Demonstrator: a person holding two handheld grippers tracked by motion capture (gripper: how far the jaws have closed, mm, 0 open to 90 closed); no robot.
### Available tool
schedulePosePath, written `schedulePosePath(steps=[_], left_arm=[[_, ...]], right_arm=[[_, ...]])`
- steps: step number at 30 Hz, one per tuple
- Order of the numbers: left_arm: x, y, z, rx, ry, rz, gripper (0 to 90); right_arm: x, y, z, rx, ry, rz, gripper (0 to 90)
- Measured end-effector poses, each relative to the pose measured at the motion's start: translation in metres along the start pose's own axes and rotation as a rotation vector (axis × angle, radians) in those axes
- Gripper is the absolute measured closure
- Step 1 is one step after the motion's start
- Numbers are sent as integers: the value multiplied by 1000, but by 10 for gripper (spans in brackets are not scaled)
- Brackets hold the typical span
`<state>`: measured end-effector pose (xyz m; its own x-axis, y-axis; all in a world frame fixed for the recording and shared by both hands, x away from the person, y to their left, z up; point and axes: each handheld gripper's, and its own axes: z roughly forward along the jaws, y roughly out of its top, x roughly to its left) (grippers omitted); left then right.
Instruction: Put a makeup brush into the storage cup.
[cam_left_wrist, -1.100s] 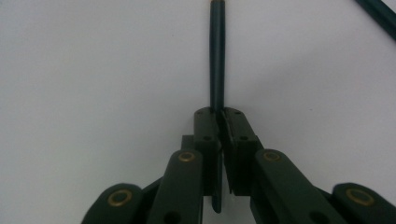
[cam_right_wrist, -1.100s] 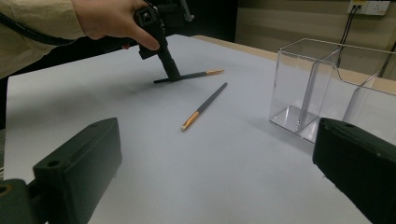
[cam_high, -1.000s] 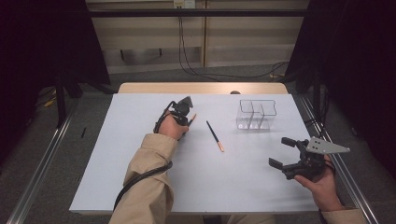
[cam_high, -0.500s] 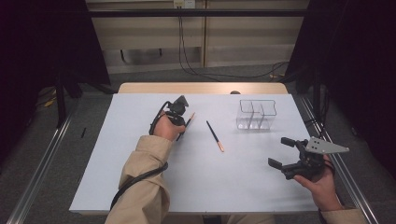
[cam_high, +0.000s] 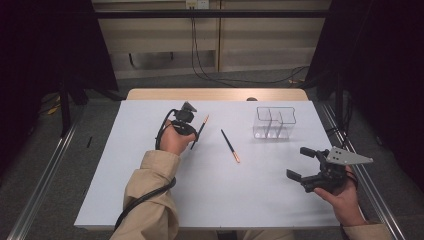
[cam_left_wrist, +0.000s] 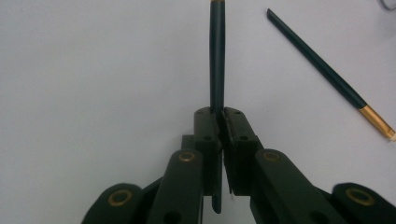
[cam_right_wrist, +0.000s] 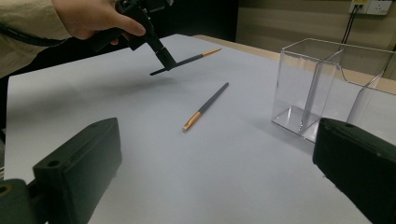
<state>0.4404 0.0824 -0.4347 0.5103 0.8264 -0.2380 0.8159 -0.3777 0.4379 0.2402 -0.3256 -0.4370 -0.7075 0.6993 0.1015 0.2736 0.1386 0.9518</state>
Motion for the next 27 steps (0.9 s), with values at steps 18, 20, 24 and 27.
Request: schedulePosePath(steps=[18, 20, 24, 27], left_arm=[[-2, -24, -15, -225, -143, -8, 852], [-2, -25, -16, -231, -147, -4, 852], [-3, -30, -20, -281, -176, -8, 852], [-2, -33, -22, -309, -198, -3, 851]], right_arm=[[0, -1, 3, 3, 3, 0, 8], [0, -1, 4, 5, 5, 2, 8], [1, -1, 5, 9, 7, 2, 8], [1, -1, 7, 9, 8, 0, 8]])
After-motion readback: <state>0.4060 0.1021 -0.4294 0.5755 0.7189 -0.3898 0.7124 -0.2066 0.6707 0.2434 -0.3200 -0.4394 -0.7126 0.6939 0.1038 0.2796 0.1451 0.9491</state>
